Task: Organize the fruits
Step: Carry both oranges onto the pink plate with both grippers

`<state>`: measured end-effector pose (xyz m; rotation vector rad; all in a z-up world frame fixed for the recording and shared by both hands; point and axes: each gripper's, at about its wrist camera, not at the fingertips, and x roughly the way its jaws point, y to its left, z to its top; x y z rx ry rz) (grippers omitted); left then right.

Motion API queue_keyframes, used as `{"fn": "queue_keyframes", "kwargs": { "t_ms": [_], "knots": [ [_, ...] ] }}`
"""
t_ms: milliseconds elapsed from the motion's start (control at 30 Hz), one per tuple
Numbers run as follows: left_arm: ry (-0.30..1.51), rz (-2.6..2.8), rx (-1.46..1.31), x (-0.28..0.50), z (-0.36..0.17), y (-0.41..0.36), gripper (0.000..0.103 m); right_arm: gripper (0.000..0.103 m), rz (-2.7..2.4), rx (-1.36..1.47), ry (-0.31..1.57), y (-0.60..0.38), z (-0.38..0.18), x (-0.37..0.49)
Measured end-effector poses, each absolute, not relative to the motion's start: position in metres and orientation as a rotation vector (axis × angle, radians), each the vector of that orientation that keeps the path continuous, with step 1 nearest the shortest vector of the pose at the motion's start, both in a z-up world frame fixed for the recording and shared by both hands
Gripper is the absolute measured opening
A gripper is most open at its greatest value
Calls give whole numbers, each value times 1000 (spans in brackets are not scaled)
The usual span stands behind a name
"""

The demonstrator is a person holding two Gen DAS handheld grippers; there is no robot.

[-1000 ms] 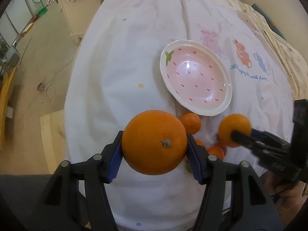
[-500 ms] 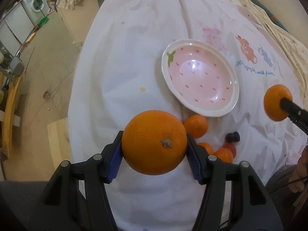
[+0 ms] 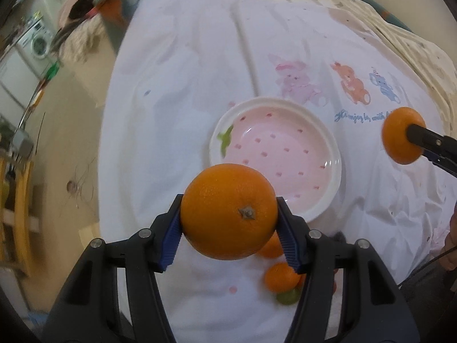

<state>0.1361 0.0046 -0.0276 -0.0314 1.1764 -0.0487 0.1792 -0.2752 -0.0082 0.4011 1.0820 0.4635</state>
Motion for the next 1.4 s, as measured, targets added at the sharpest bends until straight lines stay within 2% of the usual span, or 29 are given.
{"fn": "queue_keyframes", "kwargs": {
  "t_ms": [200,700,1233,1400],
  "knots": [
    [1192,-101,-47,166,-41,-5,56,55,478,397,1118,-264,-18,207],
    [1242,-161,-56,209,-92,-12,56,55,587,423,1319,-219,-91,277],
    [1315,-195,-36,241,-118,-31,57,55,650,410,1387,-183,-126,305],
    [1330,-187,-46,247,-120,-32,59,62,639,437,1398,-188,-131,306]
  ]
}}
